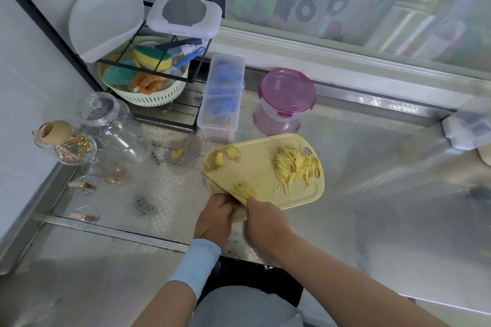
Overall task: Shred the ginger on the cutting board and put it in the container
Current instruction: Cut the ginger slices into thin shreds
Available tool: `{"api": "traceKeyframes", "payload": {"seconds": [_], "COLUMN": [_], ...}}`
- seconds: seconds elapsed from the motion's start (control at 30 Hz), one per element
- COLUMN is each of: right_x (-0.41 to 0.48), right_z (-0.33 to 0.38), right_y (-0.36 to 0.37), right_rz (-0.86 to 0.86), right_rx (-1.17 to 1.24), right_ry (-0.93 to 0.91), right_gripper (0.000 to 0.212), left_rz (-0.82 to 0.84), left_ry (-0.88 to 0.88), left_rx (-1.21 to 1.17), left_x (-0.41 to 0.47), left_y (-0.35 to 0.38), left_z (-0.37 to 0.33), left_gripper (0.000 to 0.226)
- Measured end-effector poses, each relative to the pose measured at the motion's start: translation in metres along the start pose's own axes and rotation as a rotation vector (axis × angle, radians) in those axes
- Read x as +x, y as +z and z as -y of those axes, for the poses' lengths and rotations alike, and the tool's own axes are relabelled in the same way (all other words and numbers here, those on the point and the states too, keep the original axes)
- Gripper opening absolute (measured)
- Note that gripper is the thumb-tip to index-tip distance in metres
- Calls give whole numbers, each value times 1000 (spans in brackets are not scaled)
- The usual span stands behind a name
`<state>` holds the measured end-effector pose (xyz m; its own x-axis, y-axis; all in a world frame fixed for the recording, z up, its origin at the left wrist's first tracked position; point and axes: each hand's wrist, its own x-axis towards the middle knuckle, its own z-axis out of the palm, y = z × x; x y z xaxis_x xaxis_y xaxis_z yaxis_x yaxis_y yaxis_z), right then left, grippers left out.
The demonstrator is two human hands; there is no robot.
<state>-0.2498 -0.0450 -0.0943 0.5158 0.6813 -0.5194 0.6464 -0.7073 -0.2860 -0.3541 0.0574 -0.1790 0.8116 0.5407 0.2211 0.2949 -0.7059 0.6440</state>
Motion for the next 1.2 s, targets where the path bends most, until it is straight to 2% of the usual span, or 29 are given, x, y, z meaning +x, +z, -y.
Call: {"api": "traceKeyframes", "payload": {"seconds": [0.57, 0.7, 0.8, 0.9, 1.2], "right_x": [-17, -7, -6, -6, -24], "right_z": [-10, 3, 4, 4, -8], "right_y": [3, -5, -5, -4, 5], "right_rz": [-21, 4, -9, -15, -21], "right_rx": [7, -5, 2, 12, 22], "right_ry": [-2, -11, -23, -15, -16], "right_gripper": [12, 15, 15, 15, 19], "left_rz": [-21, 17, 37, 16, -2], "left_ry": [-53, -76, -47, -19, -14], "left_rx": [33, 46, 31, 39, 67], "left_x": [1, 3, 5, 6, 5], "left_y": [-4, -5, -8, -9, -8], "left_z": [-6, -6, -5, -7, -4], "left_gripper": [28, 9, 12, 26, 28]}}
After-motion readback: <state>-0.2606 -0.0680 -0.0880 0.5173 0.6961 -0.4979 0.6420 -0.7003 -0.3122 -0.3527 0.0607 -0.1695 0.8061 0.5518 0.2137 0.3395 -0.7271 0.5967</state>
